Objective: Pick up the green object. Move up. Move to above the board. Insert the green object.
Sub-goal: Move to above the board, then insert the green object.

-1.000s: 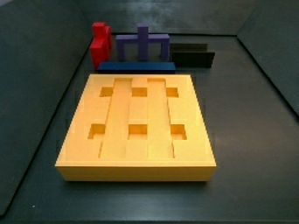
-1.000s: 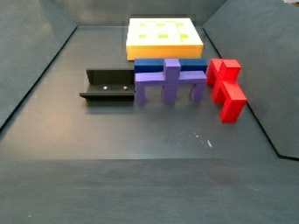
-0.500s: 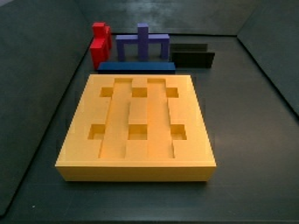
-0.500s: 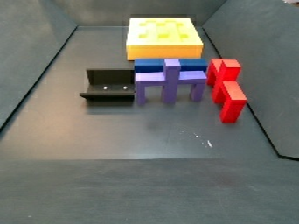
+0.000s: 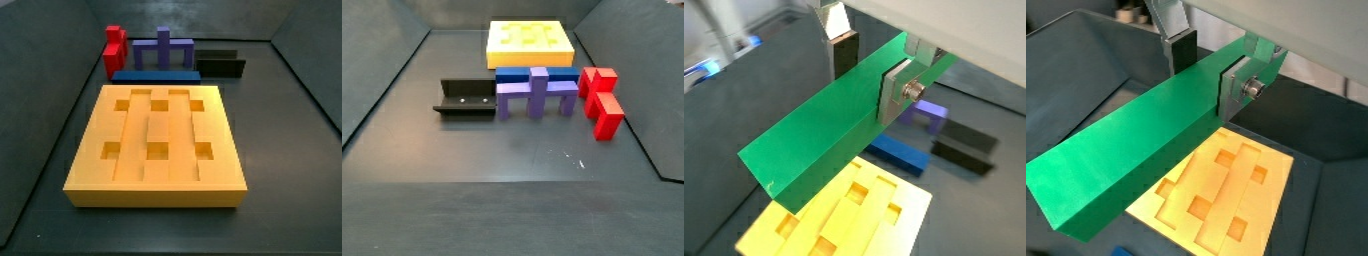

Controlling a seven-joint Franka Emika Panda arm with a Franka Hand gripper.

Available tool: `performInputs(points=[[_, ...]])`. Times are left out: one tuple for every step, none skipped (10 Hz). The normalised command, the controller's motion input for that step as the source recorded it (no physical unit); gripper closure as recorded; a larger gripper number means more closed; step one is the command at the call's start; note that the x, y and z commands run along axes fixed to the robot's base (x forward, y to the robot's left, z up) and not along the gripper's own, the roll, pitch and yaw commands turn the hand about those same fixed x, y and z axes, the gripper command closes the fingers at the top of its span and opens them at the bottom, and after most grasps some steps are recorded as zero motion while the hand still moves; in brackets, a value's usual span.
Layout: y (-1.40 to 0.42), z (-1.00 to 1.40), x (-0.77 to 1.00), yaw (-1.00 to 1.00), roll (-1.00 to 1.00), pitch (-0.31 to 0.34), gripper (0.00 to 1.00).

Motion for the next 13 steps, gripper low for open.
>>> performInputs(points=[[-0.05, 0.04, 0.06, 0.87, 0.09, 0.194, 1.0], [-0.04, 0.03, 0.07, 0.43, 0.09, 0.171, 1.0], [-0.04, 0.03, 0.08, 0.3, 0.09, 0.157, 1.0], [0.0, -0.29, -0.03, -0.01, -0.03, 0.0, 1.0], [0.0, -0.35, -0.11, 0.0, -0.03, -0.029, 1.0], [0.0, -0.46, -0.17, 0.0, -0.14, -0.064, 1.0], [0.0, -0.58, -0.19, 0.0, -0.22, -0.076, 1.0], [0.0, -0.56, -0.14, 0.05, -0.27, -0.059, 1.0], [-0.03, -0.51, -0.09, 0.08, -0.29, -0.067, 1.0], [-0.02, -0.53, -0.07, 0.07, -0.27, -0.086, 1.0], [-0.03, -0.52, -0.04, 0.08, -0.27, -0.099, 1.0], [-0.19, -0.73, -0.07, 0.01, -0.11, -0.14, 1.0], [-0.29, -0.77, -0.1, 0.0, -0.05, -0.169, 1.0]])
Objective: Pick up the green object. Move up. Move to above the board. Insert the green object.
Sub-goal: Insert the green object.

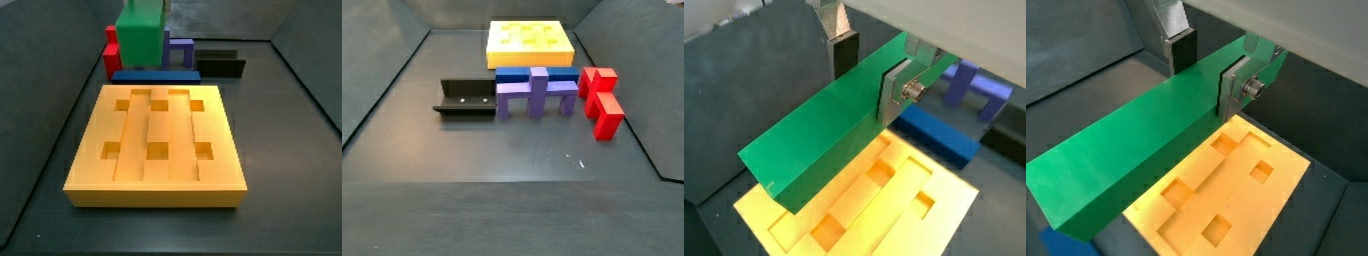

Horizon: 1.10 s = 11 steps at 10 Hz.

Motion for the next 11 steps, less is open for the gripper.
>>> performInputs(points=[[-0.31, -0.81, -0.11, 0.0, -0.02, -0.174, 1.0], [-0.27, -0.85, -0.21, 0.02, 0.0, -0.184, 1.0], [-0.17, -0.87, -0.27, 0.05, 0.01, -0.19, 1.0], [-0.1, -0.89, -0.3, 0.05, 0.1, -0.186, 1.0], [-0.1, -0.87, -0.27, 0.05, 0.15, -0.166, 1.0], [-0.12, -0.81, -0.16, 0.07, 0.16, -0.136, 1.0], [-0.13, -0.7, 0.0, 0.02, 0.11, -0.06, 1.0], [-0.17, -0.63, 0.18, 0.0, 0.19, 0.021, 1.0], [-0.19, -0.62, 0.2, 0.0, 0.25, 0.083, 1.0], [-0.14, -0.55, 0.14, 0.0, 0.32, 0.139, 1.0], [-0.14, -0.53, 0.09, 0.0, 0.31, 0.154, 1.0]])
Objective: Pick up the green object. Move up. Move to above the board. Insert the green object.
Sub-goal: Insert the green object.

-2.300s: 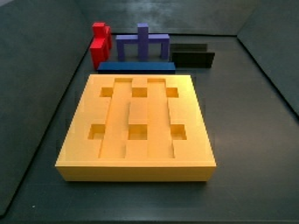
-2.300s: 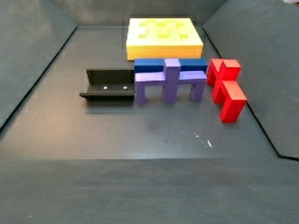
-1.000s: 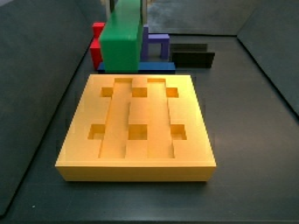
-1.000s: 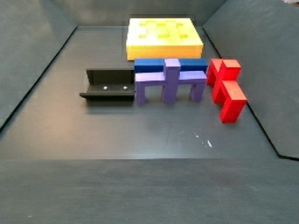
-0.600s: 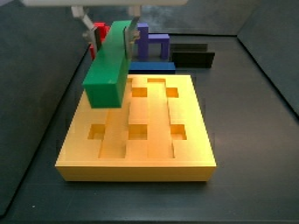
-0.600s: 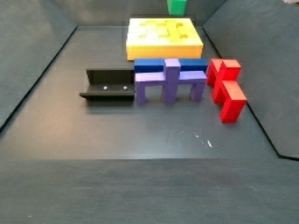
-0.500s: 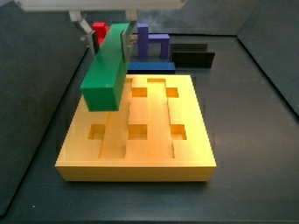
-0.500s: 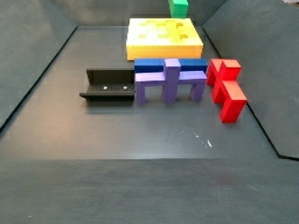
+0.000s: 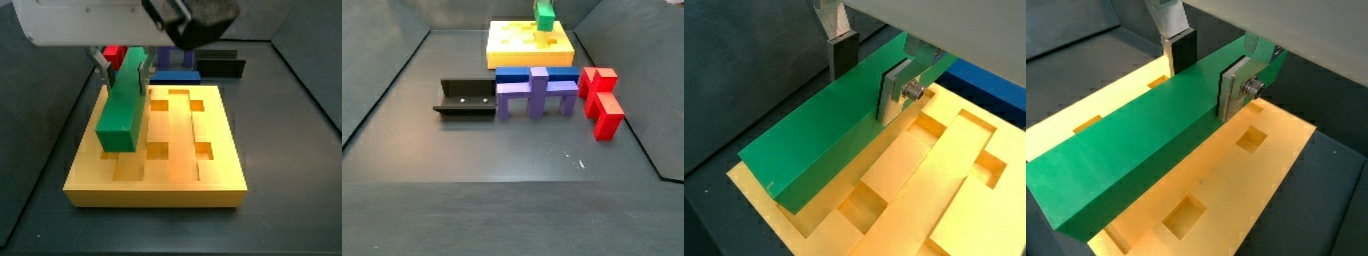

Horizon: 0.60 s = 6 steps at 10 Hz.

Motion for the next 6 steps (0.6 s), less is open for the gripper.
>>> performInputs(points=[[-0.11, -0.5, 0.01, 0.0, 0.23, 0.127, 1.0], [-0.09, -0.46, 0.0, 0.02, 0.18, 0.084, 1.0], [-0.09, -0.43, 0.0, 0.03, 0.14, 0.053, 1.0], [-0.11, -0.37, 0.0, 0.04, 0.08, 0.036, 1.0], [-0.13, -0.29, 0.0, 0.04, 0.03, 0.021, 1.0], [-0.13, -0.29, 0.0, 0.13, 0.08, 0.024, 1.0]])
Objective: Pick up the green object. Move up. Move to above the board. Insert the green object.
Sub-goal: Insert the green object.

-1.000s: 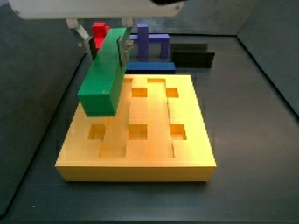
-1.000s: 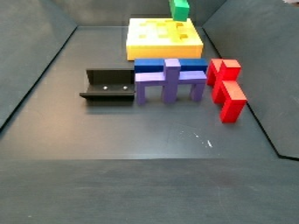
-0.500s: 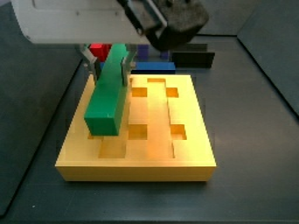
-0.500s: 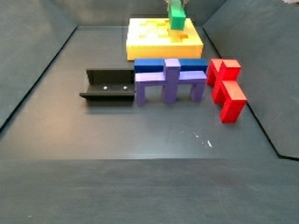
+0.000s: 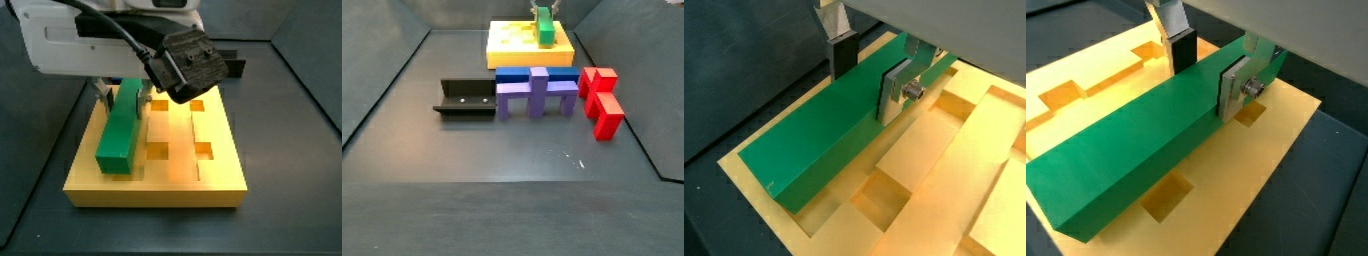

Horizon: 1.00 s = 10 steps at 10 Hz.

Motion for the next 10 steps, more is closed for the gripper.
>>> performInputs(points=[[-0.12, -0.3, 0.02, 0.18, 0.14, 0.059, 1.0], [-0.1, -0.29, 0.0, 0.16, 0.15, 0.056, 1.0], [-0.05, -0.26, 0.06, 0.12, 0.13, 0.06, 1.0], [0.0, -0.24, 0.15, 0.05, 0.19, 0.083, 1.0], [-0.01, -0.18, 0.21, 0.01, 0.2, 0.097, 1.0], [-0.01, -0.15, 0.24, 0.0, 0.18, 0.099, 1.0], [-0.01, -0.17, 0.23, 0.0, 0.15, 0.089, 1.0], [-0.01, -0.23, 0.16, 0.0, 0.14, 0.074, 1.0], [-0.04, -0.29, 0.09, 0.0, 0.08, 0.037, 1.0], [0.0, -0.34, 0.07, 0.0, 0.06, 0.024, 1.0]])
